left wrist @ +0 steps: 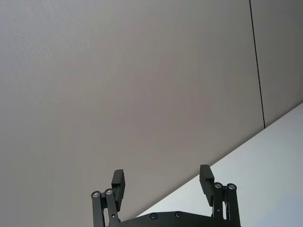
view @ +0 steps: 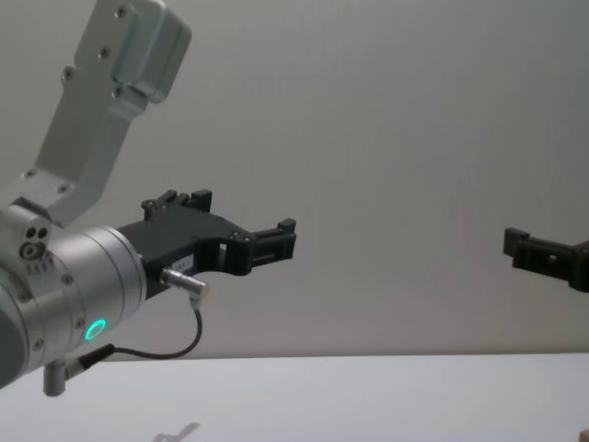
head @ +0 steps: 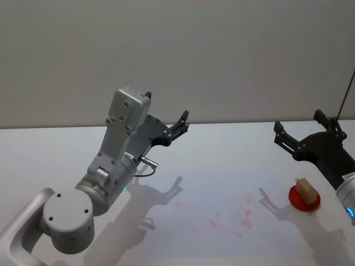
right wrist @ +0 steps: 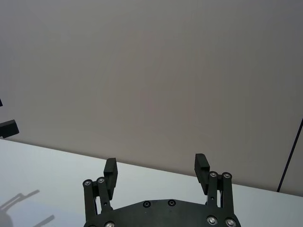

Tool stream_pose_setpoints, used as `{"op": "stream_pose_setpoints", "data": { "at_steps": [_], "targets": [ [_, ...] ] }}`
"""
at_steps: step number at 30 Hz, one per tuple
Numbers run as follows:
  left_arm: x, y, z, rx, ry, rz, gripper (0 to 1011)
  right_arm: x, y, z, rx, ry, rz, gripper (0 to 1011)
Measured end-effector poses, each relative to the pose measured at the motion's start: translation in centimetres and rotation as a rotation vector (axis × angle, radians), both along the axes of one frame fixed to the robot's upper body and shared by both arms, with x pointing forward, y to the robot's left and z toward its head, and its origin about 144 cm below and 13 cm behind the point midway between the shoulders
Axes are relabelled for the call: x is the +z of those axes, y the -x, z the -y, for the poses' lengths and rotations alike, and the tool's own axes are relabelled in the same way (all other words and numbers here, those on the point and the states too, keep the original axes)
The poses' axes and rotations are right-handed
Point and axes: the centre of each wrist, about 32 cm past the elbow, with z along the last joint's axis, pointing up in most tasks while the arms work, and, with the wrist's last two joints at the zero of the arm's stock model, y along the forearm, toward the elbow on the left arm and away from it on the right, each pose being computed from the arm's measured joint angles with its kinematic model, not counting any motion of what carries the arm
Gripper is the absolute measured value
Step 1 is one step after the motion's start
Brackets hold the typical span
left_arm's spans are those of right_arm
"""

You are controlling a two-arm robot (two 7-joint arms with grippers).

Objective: Use the one hand to pick up the stamp and affix it onto the A4 paper.

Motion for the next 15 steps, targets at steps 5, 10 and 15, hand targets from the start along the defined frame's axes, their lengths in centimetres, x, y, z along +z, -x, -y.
{"op": "stream_pose_setpoints", "data": {
  "at_steps": [5,10,15],
  "targets": [
    [0.0,0.0,0.0,0.0,0.0,0.0,1000,0.0,0.0,0.0,0.0,0.0,0.0,1001],
    [0.0,0.0,0.0,0.0,0.0,0.0,1000,0.0,0.0,0.0,0.0,0.0,0.0,1001],
    [0.0,0.0,0.0,0.0,0.0,0.0,1001,0.0,0.0,0.0,0.0,0.0,0.0,1001]
  ]
}}
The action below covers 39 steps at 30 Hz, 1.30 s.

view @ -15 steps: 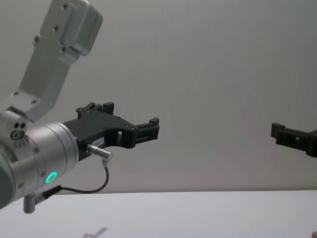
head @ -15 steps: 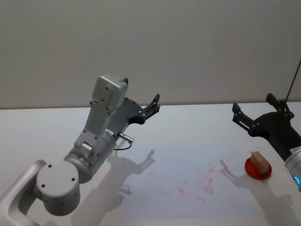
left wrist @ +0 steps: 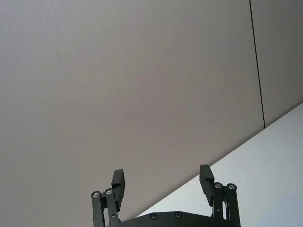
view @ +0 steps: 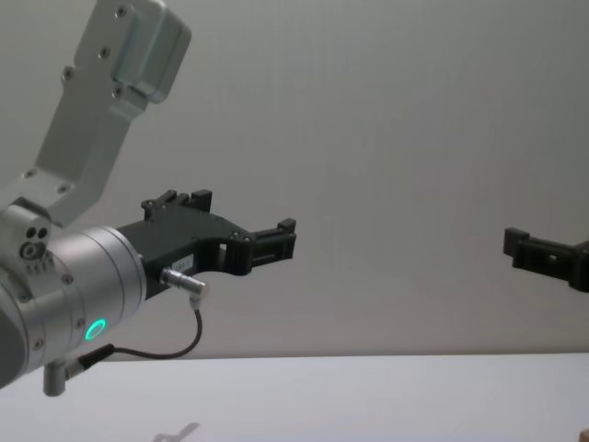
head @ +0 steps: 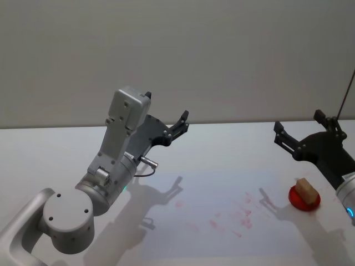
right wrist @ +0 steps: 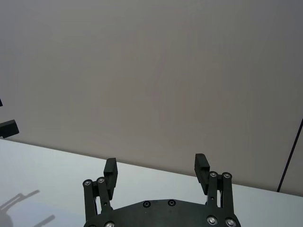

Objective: Use the one hand to pick up the stamp and affix it onto the A4 paper.

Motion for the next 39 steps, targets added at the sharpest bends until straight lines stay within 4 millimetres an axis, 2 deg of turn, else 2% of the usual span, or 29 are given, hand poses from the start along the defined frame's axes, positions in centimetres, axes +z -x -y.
{"op": "stream_pose_setpoints", "data": {
  "at_steps": [22,39],
  "targets": [
    [0.0,0.0,0.0,0.0,0.0,0.0,1001,0.0,-0.1,0.1,0.009,0.003,0.0,1001],
    [0.0,0.0,0.0,0.0,0.0,0.0,1001,-1.2,0.6,2.0,0.028,0.064,-0.034,1001]
  ]
}}
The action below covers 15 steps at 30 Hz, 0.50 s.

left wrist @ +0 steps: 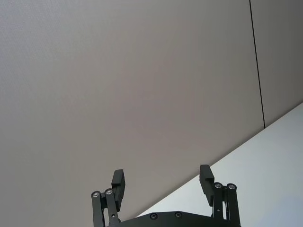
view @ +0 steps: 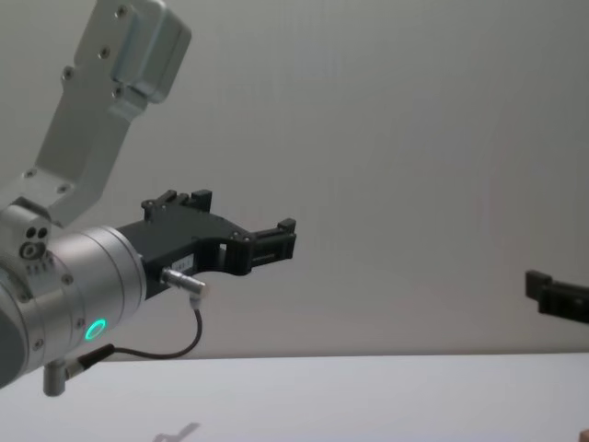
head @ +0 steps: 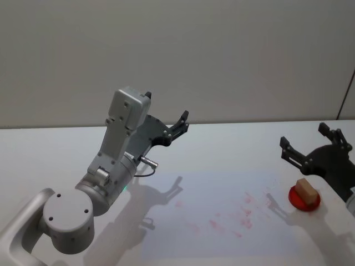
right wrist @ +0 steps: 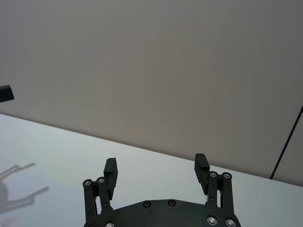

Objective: Use the one hand to pick up the stamp and affix it onto the A4 paper.

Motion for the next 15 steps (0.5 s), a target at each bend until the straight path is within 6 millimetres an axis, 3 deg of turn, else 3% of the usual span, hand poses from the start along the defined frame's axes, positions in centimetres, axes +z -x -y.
{"op": "stream_pose_setpoints", "data": {
  "at_steps": [15],
  "targets": [
    [0.0,0.0,0.0,0.0,0.0,0.0,1001,-1.6,1.0,1.4,-0.027,0.033,-0.055,1001]
  ]
}}
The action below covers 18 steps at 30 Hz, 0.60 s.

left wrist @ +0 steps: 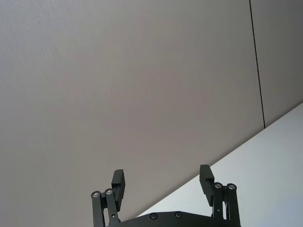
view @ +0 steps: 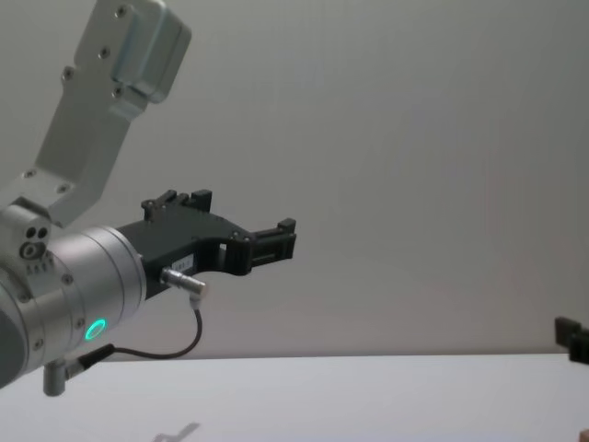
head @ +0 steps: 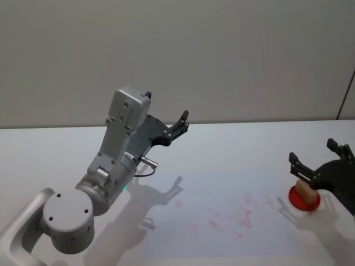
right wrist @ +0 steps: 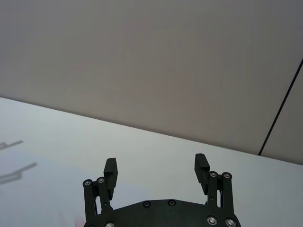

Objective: Use the one hand to pick up the stamp and affix it onto the A4 paper.

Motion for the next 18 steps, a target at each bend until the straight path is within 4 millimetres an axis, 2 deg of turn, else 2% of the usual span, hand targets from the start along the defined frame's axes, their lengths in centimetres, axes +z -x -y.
{"op": "stream_pose_setpoints", "data": {
  "at_steps": [18],
  "targets": [
    [0.0,0.0,0.0,0.0,0.0,0.0,1001,-2.5,0.5,0.7,-0.038,0.014,-0.08,1001]
  ]
}}
